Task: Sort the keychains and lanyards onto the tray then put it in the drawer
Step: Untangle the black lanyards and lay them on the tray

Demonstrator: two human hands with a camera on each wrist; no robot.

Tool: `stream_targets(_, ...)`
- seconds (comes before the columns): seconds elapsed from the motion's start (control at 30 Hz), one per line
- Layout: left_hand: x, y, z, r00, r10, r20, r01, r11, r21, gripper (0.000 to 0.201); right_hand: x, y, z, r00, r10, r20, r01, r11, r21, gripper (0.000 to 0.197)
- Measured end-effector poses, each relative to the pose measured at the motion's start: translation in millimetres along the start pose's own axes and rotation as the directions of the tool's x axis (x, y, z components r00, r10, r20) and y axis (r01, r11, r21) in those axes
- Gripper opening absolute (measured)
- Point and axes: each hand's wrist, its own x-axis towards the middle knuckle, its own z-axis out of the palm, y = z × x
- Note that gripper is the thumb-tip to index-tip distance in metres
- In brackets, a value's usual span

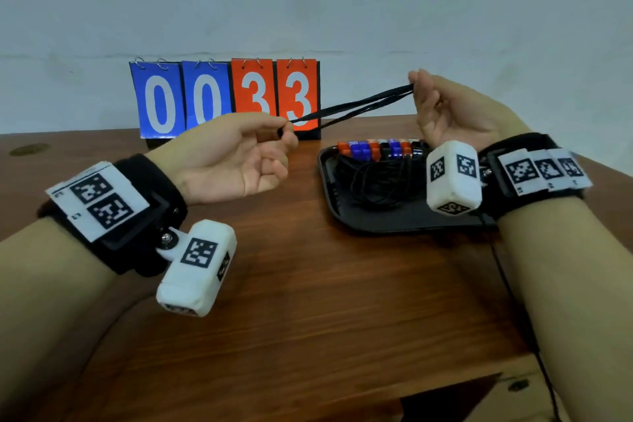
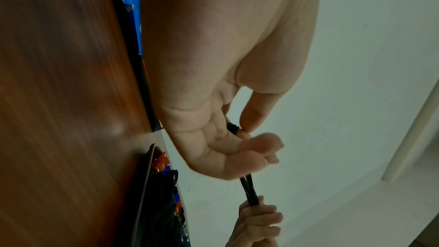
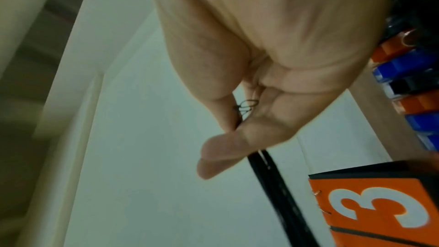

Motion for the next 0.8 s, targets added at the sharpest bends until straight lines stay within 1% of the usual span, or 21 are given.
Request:
stream_targets(0.07, 12, 1, 14, 0.999, -0.035, 0.015, 0.034, 0.999, 0.033, 0.012, -2, -7, -9, 1.000, -0.026, -0.008, 0.027, 0.984, 0.179, 0.021)
stream_targets(0.17, 33, -1, 33, 0.984, -0.163, 0.071, 0.161, 0.987, 0.027, 0.016, -3, -16, -25, 0.999, -0.024, 0.034, 0.010, 0.928, 0.373, 0.041)
stream_targets(0.2, 40, -4, 39, 0.971, -0.217, 0.105, 0.215, 0.976, 0.032, 0.018, -4, -20, -31, 0.999, -0.024, 0.037, 0.006, 0.906, 0.423, 0.043)
stream_targets(0.27, 54, -8, 47, 0.934, -0.317, 0.166, 0.310, 0.948, 0.068, 0.030, -5, -29, -43, 0.999, -0.033, 0.027, 0.015, 0.867, 0.498, 0.046)
stream_targets(0.33, 65, -10, 55, 0.899, -0.395, 0.188, 0.381, 0.918, 0.110, 0.033, -6, -36, -55, 0.999, -0.041, 0.015, 0.026, 0.837, 0.547, 0.046)
stream_targets(0.37, 70, -10, 59, 0.889, -0.424, 0.175, 0.406, 0.905, 0.128, 0.034, -6, -39, -61, 0.999, -0.037, 0.012, 0.024, 0.825, 0.564, 0.047)
stream_targets(0.5, 83, -11, 67, 0.874, -0.484, 0.050, 0.465, 0.861, 0.207, 0.035, -3, -35, -82, 1.000, -0.002, -0.011, 0.008, 0.795, 0.606, 0.053)
stream_targets(0.6, 88, -15, 72, 0.849, -0.527, 0.040, 0.507, 0.833, 0.221, 0.033, -6, -32, -88, 0.999, 0.029, -0.037, -0.001, 0.806, 0.592, 0.059)
stream_targets(0.7, 85, -19, 78, 0.843, -0.536, 0.042, 0.519, 0.831, 0.199, 0.036, -11, -26, -82, 0.986, 0.008, -0.165, 0.084, 0.834, 0.546, 0.065)
stream_targets(0.73, 84, -21, 80, 0.842, -0.537, 0.049, 0.520, 0.832, 0.194, 0.033, -12, -22, -79, 0.978, -0.002, -0.208, 0.112, 0.847, 0.519, 0.066)
stream_targets(0.8, 82, -23, 83, 0.840, -0.539, 0.063, 0.518, 0.832, 0.201, 0.029, -17, -17, -74, 0.967, -0.004, -0.254, 0.130, 0.868, 0.479, 0.065)
